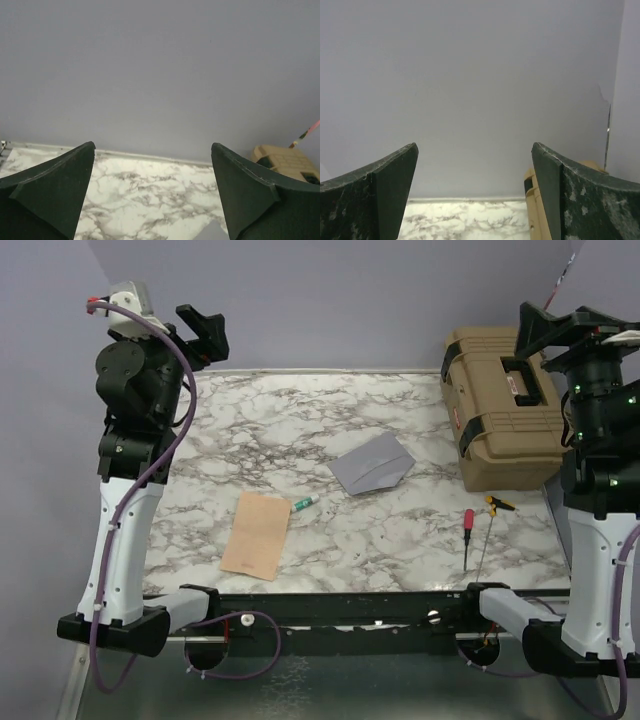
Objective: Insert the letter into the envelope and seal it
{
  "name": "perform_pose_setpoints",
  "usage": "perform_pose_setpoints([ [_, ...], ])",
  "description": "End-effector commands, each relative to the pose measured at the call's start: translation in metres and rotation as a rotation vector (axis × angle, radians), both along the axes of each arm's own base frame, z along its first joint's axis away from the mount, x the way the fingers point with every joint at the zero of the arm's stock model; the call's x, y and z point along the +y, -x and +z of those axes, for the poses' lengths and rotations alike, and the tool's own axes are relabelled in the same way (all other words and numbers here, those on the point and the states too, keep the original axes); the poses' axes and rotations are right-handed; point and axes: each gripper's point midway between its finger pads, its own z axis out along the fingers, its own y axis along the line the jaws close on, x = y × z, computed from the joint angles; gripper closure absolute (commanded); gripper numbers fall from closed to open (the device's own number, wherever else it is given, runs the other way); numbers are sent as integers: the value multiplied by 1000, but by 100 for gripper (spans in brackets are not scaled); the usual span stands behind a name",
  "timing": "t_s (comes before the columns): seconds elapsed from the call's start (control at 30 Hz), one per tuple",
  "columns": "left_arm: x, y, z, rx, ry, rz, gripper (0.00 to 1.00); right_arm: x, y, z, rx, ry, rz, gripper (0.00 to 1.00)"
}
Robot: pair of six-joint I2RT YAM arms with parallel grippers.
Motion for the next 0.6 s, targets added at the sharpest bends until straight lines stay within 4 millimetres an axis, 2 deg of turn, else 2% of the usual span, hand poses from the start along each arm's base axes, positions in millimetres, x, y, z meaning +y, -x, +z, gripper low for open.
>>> perform_pose_setpoints([
  [0.0,-19,-16,-51,124,-15,-90,1,7,-15,-46,126,-24,45,0],
  [0.17,-52,-16,-97,215,-62,-281,1,23,-28,-97,266,-57,140,0],
  [0.33,-72,-9,-145,318,-60,-407,1,50,-31,-146,400,-113,301,0],
  [0.47,-72,-6,-182,401,-31,-405,1,72,-28,-179,477,-147,434,0],
  [0.57,-63,-4,-215,476,-3,-348,1,94,-17,-181,470,-144,582,0],
])
